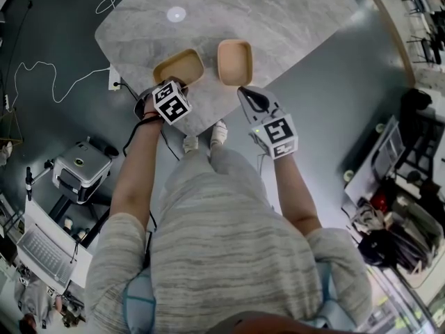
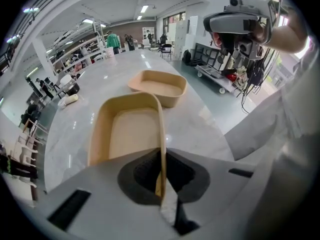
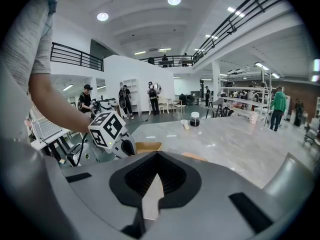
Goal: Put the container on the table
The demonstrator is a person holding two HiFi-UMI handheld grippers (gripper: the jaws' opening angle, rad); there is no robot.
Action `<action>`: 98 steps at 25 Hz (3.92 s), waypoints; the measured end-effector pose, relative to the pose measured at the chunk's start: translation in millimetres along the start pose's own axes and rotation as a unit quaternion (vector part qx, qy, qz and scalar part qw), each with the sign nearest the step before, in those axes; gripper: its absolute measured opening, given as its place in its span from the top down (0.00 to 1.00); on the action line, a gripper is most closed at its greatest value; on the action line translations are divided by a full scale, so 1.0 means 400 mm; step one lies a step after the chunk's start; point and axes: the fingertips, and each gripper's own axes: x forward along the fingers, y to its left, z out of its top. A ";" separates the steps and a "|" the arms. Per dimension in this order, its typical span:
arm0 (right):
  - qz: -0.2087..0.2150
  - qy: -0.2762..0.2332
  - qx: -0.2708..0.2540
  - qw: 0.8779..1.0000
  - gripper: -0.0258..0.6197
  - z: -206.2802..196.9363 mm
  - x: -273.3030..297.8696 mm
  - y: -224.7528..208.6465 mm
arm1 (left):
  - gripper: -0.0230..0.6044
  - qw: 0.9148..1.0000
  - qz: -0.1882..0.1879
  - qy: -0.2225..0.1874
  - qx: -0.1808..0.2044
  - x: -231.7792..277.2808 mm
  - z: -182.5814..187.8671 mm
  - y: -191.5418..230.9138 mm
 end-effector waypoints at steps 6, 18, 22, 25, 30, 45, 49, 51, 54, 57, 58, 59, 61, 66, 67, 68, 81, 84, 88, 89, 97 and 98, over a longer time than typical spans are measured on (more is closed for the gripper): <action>-0.001 0.002 0.000 1.000 0.96 -0.005 0.002 -0.003 | 0.96 1.000 -0.002 0.021 0.005 0.032 -0.018 0.003; -0.002 0.004 0.004 1.000 0.96 -0.014 -0.003 -0.005 | 0.96 1.000 0.003 0.026 0.001 0.052 -0.024 0.005; -0.002 0.004 0.005 1.000 0.96 -0.015 0.001 -0.007 | 0.96 1.000 -0.001 0.024 0.000 0.057 -0.026 0.002; -0.003 0.005 0.006 1.000 0.96 -0.016 0.001 -0.008 | 0.95 1.000 -0.001 0.025 0.004 0.060 -0.027 0.001; -0.004 0.005 0.006 1.000 0.96 -0.016 0.002 -0.009 | 0.88 1.000 0.000 0.021 0.002 0.055 -0.023 0.004; -0.001 0.005 0.003 1.000 0.96 -0.008 0.002 -0.007 | 0.88 1.000 -0.005 0.004 0.003 0.032 -0.001 0.005; 0.000 0.004 0.002 1.000 0.96 -0.003 0.000 -0.003 | 0.88 1.000 -0.004 -0.004 0.004 0.016 0.005 0.007; 0.001 0.004 0.001 1.000 0.96 -0.003 0.001 -0.003 | 0.88 1.000 -0.001 -0.010 0.003 0.010 0.007 0.009; 0.002 0.003 -0.002 1.000 0.96 -0.002 0.002 0.000 | 0.88 1.000 0.004 -0.018 0.001 -0.003 0.011 0.010; 0.001 0.002 -0.004 1.000 0.96 0.002 -0.001 0.002 | 0.88 0.999 0.009 -0.032 -0.007 -0.023 0.023 0.012; 0.001 0.002 -0.005 1.000 0.96 0.004 -0.001 0.002 | 0.88 0.999 0.011 -0.038 -0.010 -0.030 0.028 0.014; 0.002 0.001 -0.006 1.000 0.96 0.005 -0.002 0.003 | 0.88 0.999 0.014 -0.044 -0.013 -0.036 0.033 0.017; 0.002 0.000 -0.007 1.000 0.96 0.007 -0.002 0.004 | 0.88 0.998 0.020 -0.054 -0.020 -0.048 0.041 0.023; 0.002 -0.004 -0.011 1.000 0.96 0.017 -0.006 0.012 | 0.88 0.993 0.030 -0.096 -0.058 -0.079 0.062 0.027; 0.002 -0.005 -0.012 1.000 0.96 0.019 -0.006 0.014 | 0.88 0.992 0.032 -0.103 -0.062 -0.086 0.065 0.027; 0.002 -0.005 -0.013 1.000 0.96 0.021 -0.006 0.015 | 0.88 0.992 0.035 -0.107 -0.064 -0.092 0.066 0.027; 0.013 -0.008 -0.019 1.000 0.96 0.033 -0.016 0.050 | 0.88 0.987 0.041 -0.140 -0.073 -0.142 0.085 -0.019; 0.015 -0.008 -0.024 1.000 0.96 0.036 -0.018 0.059 | 0.88 0.985 0.047 -0.149 -0.073 -0.159 0.092 -0.026; 0.017 -0.006 -0.027 0.999 0.96 0.039 -0.022 0.073 | 0.89 0.982 0.058 -0.168 -0.070 -0.181 0.100 -0.038; 0.018 -0.006 -0.027 0.999 0.96 0.039 -0.024 0.076 | 0.89 0.981 0.061 -0.172 -0.069 -0.186 0.102 -0.043; 0.030 -0.007 -0.032 0.999 0.96 0.037 -0.037 0.105 | 0.96 0.973 0.074 -0.204 -0.072 -0.234 0.121 -0.074; 0.033 -0.008 -0.031 0.999 0.96 0.037 -0.039 0.111 | 0.96 0.973 0.077 -0.207 -0.073 -0.241 0.121 -0.076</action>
